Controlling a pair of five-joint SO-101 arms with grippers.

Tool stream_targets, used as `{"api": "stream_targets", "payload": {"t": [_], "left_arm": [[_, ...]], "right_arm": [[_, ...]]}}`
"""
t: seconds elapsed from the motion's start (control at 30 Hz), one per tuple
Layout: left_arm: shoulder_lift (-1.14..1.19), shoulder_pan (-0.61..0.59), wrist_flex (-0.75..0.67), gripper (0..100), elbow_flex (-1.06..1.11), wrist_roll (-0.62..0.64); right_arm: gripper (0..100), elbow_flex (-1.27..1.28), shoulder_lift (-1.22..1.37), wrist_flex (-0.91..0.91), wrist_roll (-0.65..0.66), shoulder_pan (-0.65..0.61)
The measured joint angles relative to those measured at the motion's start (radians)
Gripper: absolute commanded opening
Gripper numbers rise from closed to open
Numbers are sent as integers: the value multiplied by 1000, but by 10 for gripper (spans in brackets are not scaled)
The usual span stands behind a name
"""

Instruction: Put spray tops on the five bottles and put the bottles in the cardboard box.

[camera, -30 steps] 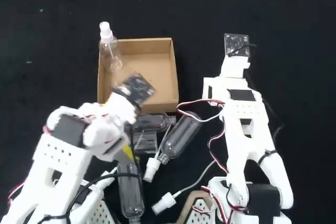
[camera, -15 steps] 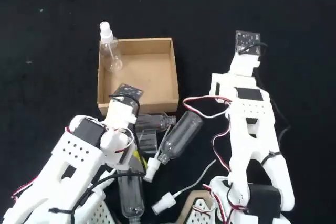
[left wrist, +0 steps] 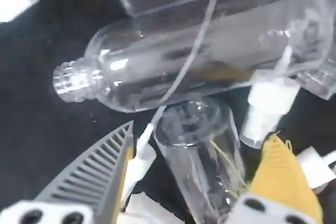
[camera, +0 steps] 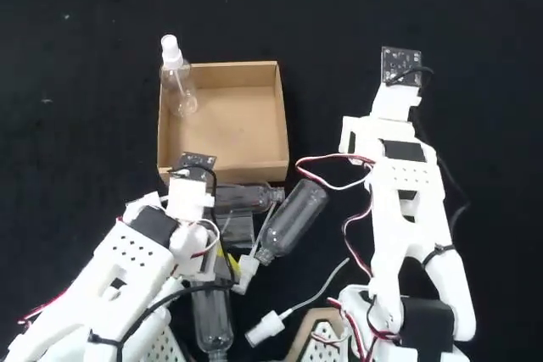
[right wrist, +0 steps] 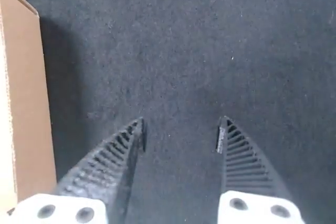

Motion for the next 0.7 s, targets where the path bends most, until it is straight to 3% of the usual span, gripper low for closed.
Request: {"api": "stream_targets", "payload": {"t": [0.3, 0.7], "left_arm": [[0, 178, -14, 150, 0, 3], [0, 201, -20, 137, 5, 8]], "right_arm": [[198, 0, 0, 0, 0, 0], [198, 0, 0, 0, 0, 0]]}}
